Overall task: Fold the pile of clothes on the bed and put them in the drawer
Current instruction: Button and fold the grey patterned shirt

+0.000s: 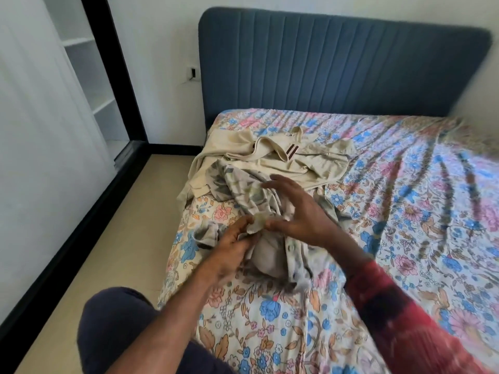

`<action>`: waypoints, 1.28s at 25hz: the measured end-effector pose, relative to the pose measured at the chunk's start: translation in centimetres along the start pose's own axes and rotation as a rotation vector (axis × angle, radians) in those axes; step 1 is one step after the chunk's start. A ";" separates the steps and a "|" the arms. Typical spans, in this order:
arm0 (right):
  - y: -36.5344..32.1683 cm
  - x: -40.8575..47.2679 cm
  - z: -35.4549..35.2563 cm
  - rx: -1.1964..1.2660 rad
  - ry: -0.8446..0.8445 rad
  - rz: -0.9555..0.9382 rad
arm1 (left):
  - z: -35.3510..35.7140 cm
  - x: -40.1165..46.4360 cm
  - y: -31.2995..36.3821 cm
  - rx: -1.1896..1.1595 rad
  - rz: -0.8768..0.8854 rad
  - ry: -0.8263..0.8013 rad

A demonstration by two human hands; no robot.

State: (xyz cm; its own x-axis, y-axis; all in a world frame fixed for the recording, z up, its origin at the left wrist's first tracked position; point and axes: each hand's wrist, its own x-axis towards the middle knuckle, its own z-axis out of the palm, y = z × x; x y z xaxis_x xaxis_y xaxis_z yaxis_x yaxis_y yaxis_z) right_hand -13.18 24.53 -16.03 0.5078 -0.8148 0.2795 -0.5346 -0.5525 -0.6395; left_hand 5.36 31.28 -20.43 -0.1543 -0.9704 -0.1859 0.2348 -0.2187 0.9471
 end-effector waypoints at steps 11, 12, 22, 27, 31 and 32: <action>-10.9 17.5 -16.9 0.376 0.179 0.146 | 2.1 7.7 23.1 0.736 0.862 0.982; -12.8 18.1 -18.7 0.500 0.288 0.152 | 3.0 7.2 23.9 0.730 0.948 0.959; -23.9 13.7 -27.2 0.706 0.533 0.037 | 7.1 1.6 33.0 0.399 0.794 0.033; -26.1 4.5 -28.4 0.330 0.165 -0.194 | 3.2 -3.9 35.5 0.446 0.533 -0.595; -24.9 1.1 -26.8 -0.404 -0.114 -0.070 | 3.7 -4.7 34.3 0.766 0.490 -0.480; -23.2 1.5 -25.7 -0.683 -0.095 -0.028 | 3.8 -4.3 32.9 0.810 0.445 -0.461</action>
State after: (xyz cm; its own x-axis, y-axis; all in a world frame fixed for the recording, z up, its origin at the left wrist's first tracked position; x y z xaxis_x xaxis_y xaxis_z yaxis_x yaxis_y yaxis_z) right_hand -17.34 31.66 17.64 0.5683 -0.7967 0.2057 -0.8102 -0.5854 -0.0293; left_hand 10.07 28.63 12.57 -0.6043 -0.7758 0.1815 -0.3297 0.4509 0.8295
